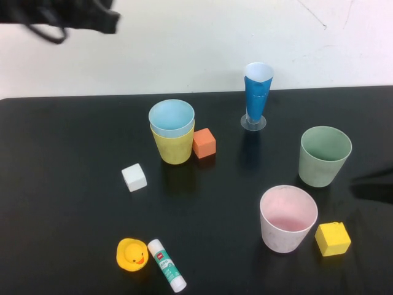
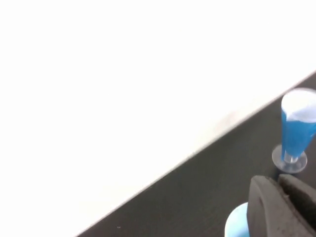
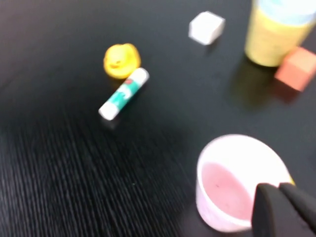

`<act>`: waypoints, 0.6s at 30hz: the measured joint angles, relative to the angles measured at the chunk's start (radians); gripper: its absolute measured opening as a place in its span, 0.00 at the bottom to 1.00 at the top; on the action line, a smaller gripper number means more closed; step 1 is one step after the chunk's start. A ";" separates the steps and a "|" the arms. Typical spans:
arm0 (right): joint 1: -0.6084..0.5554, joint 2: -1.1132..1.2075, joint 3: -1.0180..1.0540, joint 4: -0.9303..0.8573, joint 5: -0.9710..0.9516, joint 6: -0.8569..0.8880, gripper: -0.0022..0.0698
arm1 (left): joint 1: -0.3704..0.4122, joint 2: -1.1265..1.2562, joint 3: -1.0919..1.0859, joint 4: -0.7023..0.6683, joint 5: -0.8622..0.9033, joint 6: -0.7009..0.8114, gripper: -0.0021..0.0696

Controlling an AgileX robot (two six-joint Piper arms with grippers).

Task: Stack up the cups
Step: Pick up the pink cup

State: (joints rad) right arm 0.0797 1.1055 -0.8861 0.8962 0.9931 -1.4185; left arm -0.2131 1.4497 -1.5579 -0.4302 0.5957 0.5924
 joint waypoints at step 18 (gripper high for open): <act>0.496 0.470 -0.280 -0.616 -0.104 0.416 0.57 | 0.000 -0.433 0.534 -0.009 -0.078 0.000 0.03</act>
State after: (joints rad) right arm 0.5753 1.5759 -1.1664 0.2801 0.8894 -1.0020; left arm -0.2131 1.0169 -1.0236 -0.4392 0.5180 0.5924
